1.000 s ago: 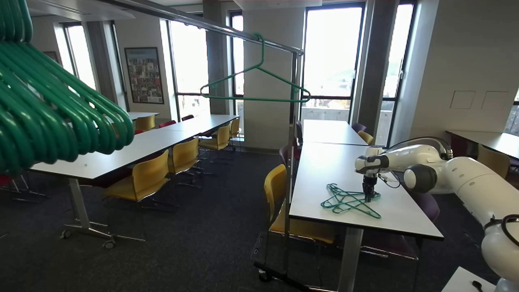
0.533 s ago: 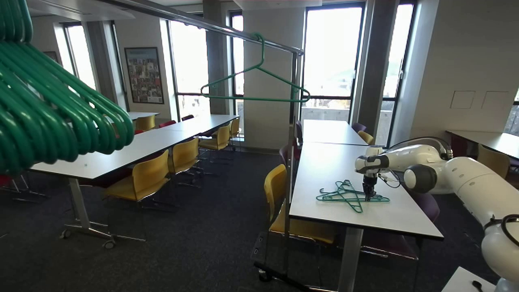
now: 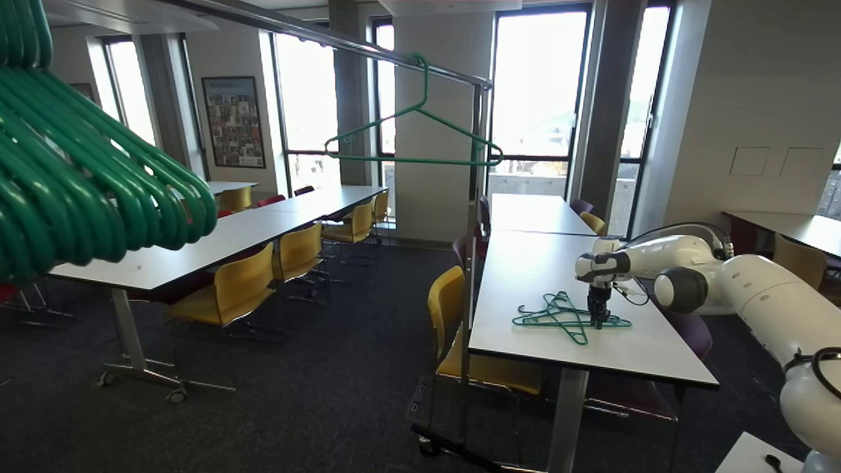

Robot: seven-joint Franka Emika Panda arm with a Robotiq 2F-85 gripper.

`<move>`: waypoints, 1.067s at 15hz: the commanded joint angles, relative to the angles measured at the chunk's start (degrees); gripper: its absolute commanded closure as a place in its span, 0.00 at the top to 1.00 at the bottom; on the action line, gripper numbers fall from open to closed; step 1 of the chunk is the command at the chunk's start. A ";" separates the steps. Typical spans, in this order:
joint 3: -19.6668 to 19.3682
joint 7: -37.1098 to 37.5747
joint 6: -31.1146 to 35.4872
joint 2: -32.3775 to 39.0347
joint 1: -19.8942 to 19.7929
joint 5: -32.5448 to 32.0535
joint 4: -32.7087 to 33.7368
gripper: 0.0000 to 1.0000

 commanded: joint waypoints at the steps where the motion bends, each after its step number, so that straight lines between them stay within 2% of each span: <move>1: 0.00 -1.56 -1.67 -0.25 -0.38 -0.33 1.46 0.13; 2: 0.00 -1.57 -1.64 -0.31 -0.39 -0.34 1.45 0.04; 4: -0.02 -1.58 -1.44 -0.36 -0.41 -0.35 1.39 0.00; 5: -0.10 -1.53 -1.32 -0.38 -0.37 -0.44 1.34 0.35; 6: -0.11 -1.52 -1.32 -0.42 -0.36 -0.46 1.28 0.36; 12: -0.12 -1.59 -1.19 -0.69 -0.46 -0.43 1.23 0.80; 13: -0.08 -1.62 -1.24 -0.71 -0.51 -0.39 1.31 0.37; 14: -0.07 -1.71 -1.25 -0.74 -0.52 -0.40 1.38 0.41; 15: -0.06 -1.76 -1.23 -0.76 -0.53 -0.40 1.43 0.40; 16: -0.06 -1.78 -1.20 -0.77 -0.54 -0.41 1.50 0.34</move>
